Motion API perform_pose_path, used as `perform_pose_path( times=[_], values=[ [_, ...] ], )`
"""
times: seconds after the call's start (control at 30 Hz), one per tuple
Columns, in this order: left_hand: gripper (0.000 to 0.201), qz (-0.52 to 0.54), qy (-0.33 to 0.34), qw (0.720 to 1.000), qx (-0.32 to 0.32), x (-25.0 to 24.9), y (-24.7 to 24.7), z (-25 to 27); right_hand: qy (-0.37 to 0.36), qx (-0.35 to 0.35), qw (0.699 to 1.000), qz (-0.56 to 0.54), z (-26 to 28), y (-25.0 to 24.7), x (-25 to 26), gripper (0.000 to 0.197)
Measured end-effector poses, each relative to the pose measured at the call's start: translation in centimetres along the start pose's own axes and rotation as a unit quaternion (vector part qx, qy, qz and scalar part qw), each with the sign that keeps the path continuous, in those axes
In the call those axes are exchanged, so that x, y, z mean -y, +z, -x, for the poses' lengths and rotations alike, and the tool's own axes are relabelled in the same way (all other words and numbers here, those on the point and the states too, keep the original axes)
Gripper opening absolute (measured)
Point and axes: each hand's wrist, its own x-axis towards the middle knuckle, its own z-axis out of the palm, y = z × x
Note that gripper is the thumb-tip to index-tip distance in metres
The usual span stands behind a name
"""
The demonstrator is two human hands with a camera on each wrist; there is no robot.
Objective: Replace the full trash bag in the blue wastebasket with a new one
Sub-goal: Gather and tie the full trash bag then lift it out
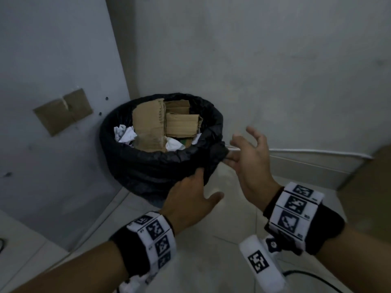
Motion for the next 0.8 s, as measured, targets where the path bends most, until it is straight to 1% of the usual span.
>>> perform_pose_path(
  times=[0.07,0.1,0.13,0.17,0.2,0.23,0.27,0.3,0.33,0.37,0.4,0.43,0.5,0.57,0.6,0.63,0.67,0.7,0.73,0.8],
  values=[
    [0.050,0.003,-0.016,1.000,-0.007,0.7,-0.1,-0.1,-0.069,0.039,0.995,0.052,0.8,0.8,0.5,0.041],
    [0.044,0.005,-0.012,1.000,-0.020,1.2,-0.5,0.1,-0.109,0.068,0.987,0.095,1.2,1.1,0.3,0.041],
    [0.039,0.004,-0.002,0.999,-0.035,1.7,-1.0,0.3,-0.153,0.107,0.972,0.145,1.6,1.2,-0.2,0.041],
    [0.034,0.003,0.014,0.998,-0.060,2.2,-1.7,0.6,-0.201,0.153,0.947,0.200,2.0,1.3,-0.8,0.042],
    [0.030,0.001,0.034,0.995,-0.091,2.6,-2.4,1.0,-0.248,0.192,0.912,0.266,2.1,1.4,-1.5,0.044],
    [0.027,-0.002,0.052,0.991,-0.119,3.0,-3.1,1.5,-0.292,0.222,0.865,0.342,2.0,1.3,-2.4,0.046],
    [0.029,-0.012,0.066,0.987,-0.143,3.5,-3.8,2.0,-0.330,0.234,0.810,0.424,1.6,1.3,-3.1,0.050],
    [0.034,-0.029,0.075,0.984,-0.160,3.9,-4.6,2.4,-0.356,0.230,0.757,0.497,1.1,1.4,-3.6,0.054],
    [0.040,-0.050,0.085,0.980,-0.173,4.5,-5.4,2.7,-0.379,0.220,0.712,0.549,0.7,1.5,-3.9,0.056],
    [0.044,-0.070,0.099,0.976,-0.182,5.0,-6.2,3.0,-0.404,0.214,0.677,0.577,0.2,1.7,-4.1,0.058],
    [0.046,-0.084,0.113,0.972,-0.187,5.6,-7.0,3.1,-0.431,0.212,0.651,0.588,-0.2,1.8,-4.2,0.059],
    [0.047,-0.096,0.126,0.970,-0.184,6.0,-7.9,3.2,-0.459,0.208,0.632,0.589,-0.6,2.0,-4.3,0.058],
    [0.051,-0.135,0.150,0.964,-0.173,6.7,-9.3,2.8,-0.503,0.192,0.605,0.587,-1.0,2.5,-4.2,0.054],
    [0.053,-0.173,0.170,0.953,-0.183,7.4,-10.4,1.9,-0.517,0.196,0.591,0.588,-1.1,3.1,-4.0,0.052],
    [0.054,-0.181,0.170,0.949,-0.194,7.7,-10.9,1.5,-0.515,0.212,0.594,0.581,-1.1,3.4,-3.8,0.053],
    [0.056,-0.186,0.168,0.946,-0.207,8.0,-11.4,1.0,-0.503,0.233,0.608,0.569,-1.0,3.6,-3.7,0.053],
    [0.057,-0.192,0.166,0.943,-0.217,8.3,-11.8,0.5,-0.482,0.251,0.633,0.551,-0.8,3.8,-3.4,0.051],
    [0.056,-0.199,0.167,0.939,-0.224,8.5,-11.8,0.0,-0.455,0.262,0.665,0.531,-0.7,4.0,-3.0,0.045],
    [0.052,-0.210,0.168,0.934,-0.234,8.5,-11.7,-0.4,-0.432,0.261,0.694,0.514,-0.5,4.1,-2.7,0.038],
    [0.048,-0.219,0.150,0.931,-0.249,7.9,-11.1,-1.1,-0.411,0.231,0.732,0.492,-0.3,4.3,-2.5,0.032]
  ],
)
